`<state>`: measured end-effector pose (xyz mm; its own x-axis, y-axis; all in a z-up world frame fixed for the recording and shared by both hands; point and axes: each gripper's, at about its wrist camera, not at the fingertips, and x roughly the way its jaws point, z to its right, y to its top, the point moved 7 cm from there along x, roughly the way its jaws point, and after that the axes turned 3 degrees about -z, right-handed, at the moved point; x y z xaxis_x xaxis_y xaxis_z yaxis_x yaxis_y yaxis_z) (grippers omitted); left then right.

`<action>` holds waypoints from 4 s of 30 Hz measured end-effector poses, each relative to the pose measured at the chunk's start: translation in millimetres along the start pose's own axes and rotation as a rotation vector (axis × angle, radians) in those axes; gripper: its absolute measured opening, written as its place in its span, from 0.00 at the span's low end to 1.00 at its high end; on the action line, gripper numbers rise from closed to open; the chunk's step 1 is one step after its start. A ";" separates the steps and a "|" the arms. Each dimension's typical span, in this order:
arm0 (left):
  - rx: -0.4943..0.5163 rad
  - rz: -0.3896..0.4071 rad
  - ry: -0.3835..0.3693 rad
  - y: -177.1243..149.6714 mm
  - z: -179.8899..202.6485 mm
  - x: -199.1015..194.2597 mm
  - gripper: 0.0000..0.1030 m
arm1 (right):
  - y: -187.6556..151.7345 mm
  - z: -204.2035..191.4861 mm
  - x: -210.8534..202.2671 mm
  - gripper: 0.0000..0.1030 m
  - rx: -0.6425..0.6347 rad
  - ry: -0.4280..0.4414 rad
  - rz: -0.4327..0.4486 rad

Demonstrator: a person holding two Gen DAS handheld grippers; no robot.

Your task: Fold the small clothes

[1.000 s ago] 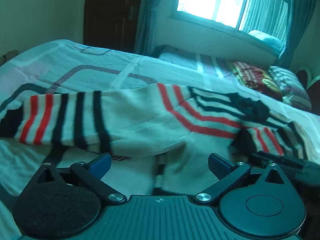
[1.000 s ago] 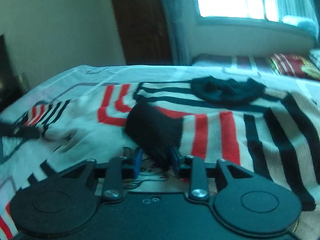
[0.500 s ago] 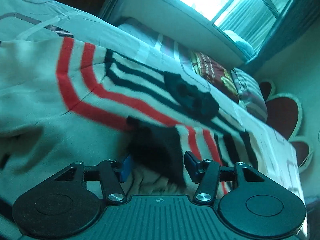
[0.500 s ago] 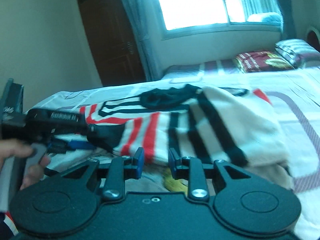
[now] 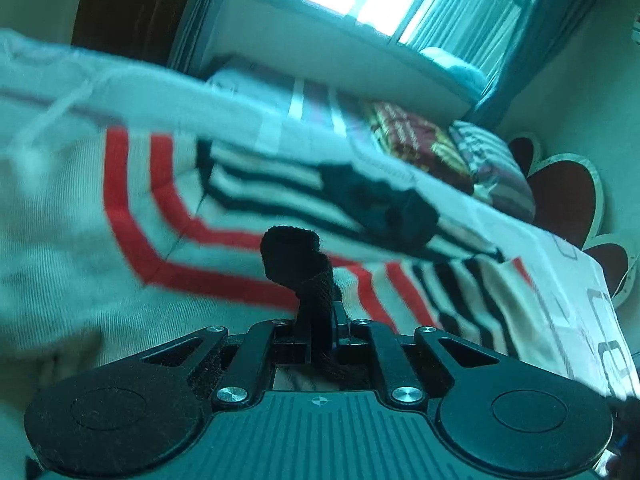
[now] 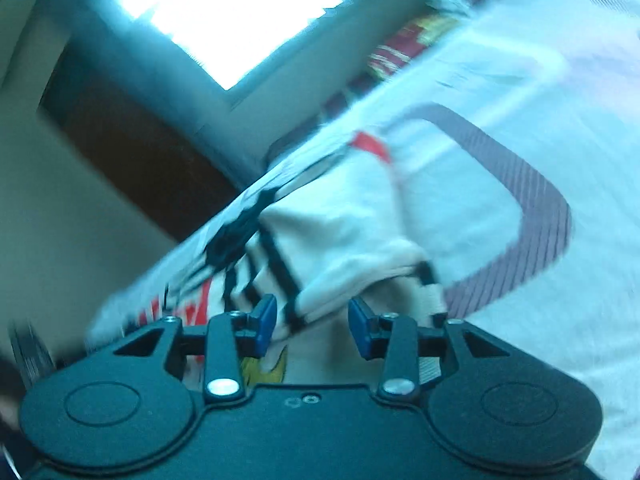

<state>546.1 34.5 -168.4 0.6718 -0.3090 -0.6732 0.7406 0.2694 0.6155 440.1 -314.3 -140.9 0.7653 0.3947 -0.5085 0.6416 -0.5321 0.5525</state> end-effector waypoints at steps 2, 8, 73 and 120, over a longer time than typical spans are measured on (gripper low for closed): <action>-0.023 -0.005 -0.006 -5.8 -3.9 2.2 0.08 | 7.7 13.3 4.6 0.37 0.071 0.005 0.015; -0.002 0.061 0.027 -16.3 0.0 0.9 0.08 | 9.6 34.9 5.2 0.06 0.057 -0.101 0.053; 0.230 0.116 0.105 16.9 120.6 65.0 0.66 | 50.0 -68.5 142.7 0.11 -0.778 -0.081 -0.178; 0.076 0.127 0.331 -21.1 -90.8 -86.8 0.74 | -63.5 -173.1 91.4 0.20 -0.699 0.069 -0.212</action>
<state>473.0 138.4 -160.2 0.7344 0.0380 -0.6777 0.6564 0.2146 0.7233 478.4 -114.8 -108.1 0.6077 0.4947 -0.6213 0.6421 0.1543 0.7509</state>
